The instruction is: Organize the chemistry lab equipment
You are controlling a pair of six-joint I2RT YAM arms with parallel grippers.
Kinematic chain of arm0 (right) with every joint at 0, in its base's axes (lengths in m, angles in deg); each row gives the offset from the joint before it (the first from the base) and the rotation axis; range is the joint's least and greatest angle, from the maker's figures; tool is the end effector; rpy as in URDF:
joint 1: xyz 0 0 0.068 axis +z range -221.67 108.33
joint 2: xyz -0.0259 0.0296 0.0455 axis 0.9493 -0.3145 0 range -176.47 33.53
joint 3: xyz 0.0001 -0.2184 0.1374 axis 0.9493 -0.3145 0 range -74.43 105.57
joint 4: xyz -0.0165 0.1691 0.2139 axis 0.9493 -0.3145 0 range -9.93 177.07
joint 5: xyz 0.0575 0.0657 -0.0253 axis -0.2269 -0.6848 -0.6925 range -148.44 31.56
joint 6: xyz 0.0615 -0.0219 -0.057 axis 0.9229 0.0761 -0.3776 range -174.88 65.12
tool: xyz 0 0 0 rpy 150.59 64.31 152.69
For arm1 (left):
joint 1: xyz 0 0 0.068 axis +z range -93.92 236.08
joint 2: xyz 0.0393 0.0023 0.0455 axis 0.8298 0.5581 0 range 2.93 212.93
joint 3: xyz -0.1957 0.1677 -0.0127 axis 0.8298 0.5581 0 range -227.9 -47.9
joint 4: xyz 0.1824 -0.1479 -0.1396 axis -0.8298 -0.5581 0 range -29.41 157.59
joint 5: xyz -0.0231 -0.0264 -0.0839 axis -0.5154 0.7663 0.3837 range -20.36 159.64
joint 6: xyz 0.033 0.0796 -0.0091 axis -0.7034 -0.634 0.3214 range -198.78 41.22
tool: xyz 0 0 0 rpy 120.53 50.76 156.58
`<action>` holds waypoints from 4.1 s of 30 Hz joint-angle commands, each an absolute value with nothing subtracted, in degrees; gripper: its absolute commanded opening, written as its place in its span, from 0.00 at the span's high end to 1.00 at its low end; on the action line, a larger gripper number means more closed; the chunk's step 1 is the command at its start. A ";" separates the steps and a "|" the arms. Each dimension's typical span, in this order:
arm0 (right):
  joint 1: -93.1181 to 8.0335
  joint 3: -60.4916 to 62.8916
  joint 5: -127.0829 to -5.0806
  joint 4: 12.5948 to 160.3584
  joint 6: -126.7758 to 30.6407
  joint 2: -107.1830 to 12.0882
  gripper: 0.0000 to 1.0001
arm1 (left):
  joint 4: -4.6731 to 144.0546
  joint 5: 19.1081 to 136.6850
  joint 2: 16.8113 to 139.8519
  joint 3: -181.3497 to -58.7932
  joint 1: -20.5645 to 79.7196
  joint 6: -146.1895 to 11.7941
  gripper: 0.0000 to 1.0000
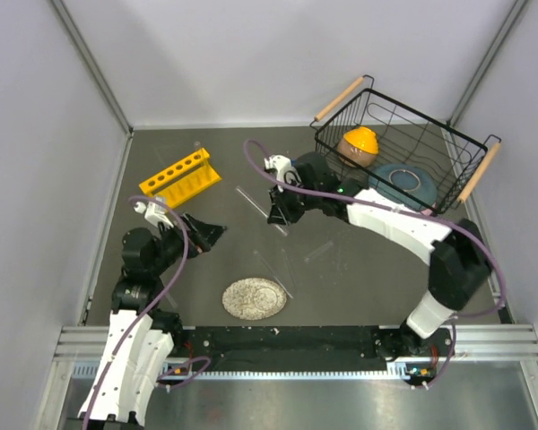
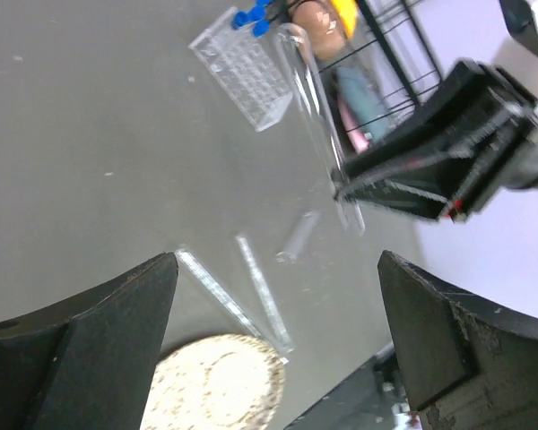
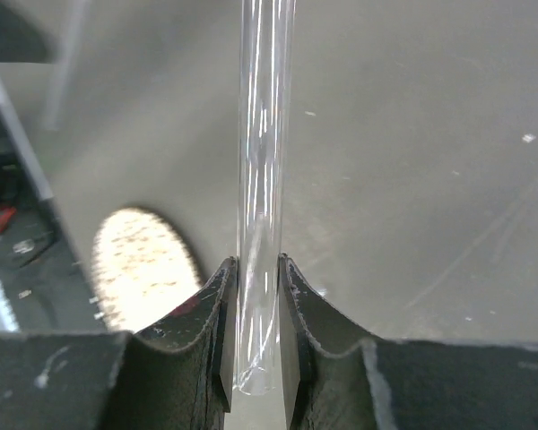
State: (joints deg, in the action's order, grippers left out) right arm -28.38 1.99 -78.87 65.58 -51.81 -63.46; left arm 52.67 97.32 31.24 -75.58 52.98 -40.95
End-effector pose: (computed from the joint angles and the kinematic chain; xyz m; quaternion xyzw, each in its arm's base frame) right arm 0.2878 0.3079 0.2284 -0.3768 0.8197 0.3064 0.3037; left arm 0.1937 -0.0461 0.2505 -0.0926 0.7811 -0.3838 0.4837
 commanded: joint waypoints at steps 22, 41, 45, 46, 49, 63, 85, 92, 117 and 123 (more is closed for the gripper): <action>-23.51 -9.39 -103.70 77.23 -48.55 -47.15 0.85 | 70.05 111.91 37.82 -78.14 53.00 -15.93 0.31; -22.72 -9.13 -103.00 77.05 -49.43 -49.52 0.84 | 60.73 114.72 37.82 -80.77 52.21 -23.76 0.55; -21.58 -8.52 -103.00 76.44 -49.69 -50.58 0.84 | 60.82 114.90 37.91 -80.69 51.86 -23.93 0.57; -21.40 -8.34 -102.91 76.44 -49.78 -51.01 0.84 | 60.82 114.99 37.99 -80.69 51.60 -24.02 0.58; -20.69 -7.82 -102.65 75.82 -50.14 -51.54 0.84 | 60.82 115.34 37.91 -80.60 51.42 -24.20 0.69; -20.34 -7.02 -100.19 71.96 -54.52 -50.93 0.49 | 56.79 114.11 36.15 -81.82 51.42 -29.45 0.99; -37.66 -14.05 -105.11 58.33 -84.67 -37.40 0.01 | 39.28 73.69 60.11 -113.45 51.42 -64.88 1.00; -37.74 -15.46 -105.99 57.45 -87.57 -37.83 0.01 | 51.40 64.90 69.98 -117.68 51.42 -71.73 1.00; -35.28 -17.39 -97.38 56.84 -93.99 -38.98 0.01 | 57.13 61.28 94.95 -133.68 51.51 -74.21 1.00; -35.11 -17.39 -97.20 56.57 -94.26 -39.41 0.01 | 57.13 62.08 95.91 -132.89 51.51 -74.12 1.00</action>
